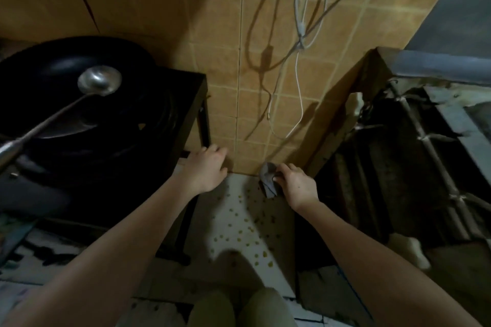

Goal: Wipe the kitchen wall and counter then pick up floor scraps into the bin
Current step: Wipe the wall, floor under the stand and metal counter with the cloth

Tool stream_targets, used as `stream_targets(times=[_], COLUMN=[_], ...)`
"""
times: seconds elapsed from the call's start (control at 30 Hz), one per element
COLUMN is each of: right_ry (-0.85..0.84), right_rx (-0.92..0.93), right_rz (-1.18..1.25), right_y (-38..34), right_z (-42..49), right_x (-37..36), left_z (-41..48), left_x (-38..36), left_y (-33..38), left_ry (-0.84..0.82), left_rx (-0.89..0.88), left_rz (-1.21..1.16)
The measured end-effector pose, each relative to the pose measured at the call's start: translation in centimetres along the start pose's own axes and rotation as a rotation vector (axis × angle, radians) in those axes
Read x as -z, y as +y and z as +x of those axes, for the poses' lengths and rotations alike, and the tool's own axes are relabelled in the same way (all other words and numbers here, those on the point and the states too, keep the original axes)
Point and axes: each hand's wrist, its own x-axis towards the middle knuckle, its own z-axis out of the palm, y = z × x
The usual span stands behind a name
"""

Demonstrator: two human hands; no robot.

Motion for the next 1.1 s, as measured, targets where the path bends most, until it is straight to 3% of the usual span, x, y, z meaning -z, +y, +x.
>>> stream_targets(times=[0.6, 0.7, 0.87, 1.1], right_ry=[-0.075, -0.057, -0.043, 0.044], right_rx=[-0.026, -0.054, -0.063, -0.055], right_rz=[0.067, 0.187, 0.430, 0.301], right_y=[8.2, 9.2, 9.8, 9.9], right_z=[10.9, 12.4, 14.8, 20.3], right_x=[-32.6, -37.3, -43.4, -49.0], left_z=[12.4, 13.7, 16.6, 19.2], left_x=[-34.0, -38.8, -44.9, -49.4], left_y=[-9.4, -11.3, -14.6, -18.3], left_ry=[0.072, 0.068, 0.046, 0.131], left_rx=[0.106, 0.132, 0.134, 0.162], left_rz=[0.045, 0.018, 0.018, -0.039])
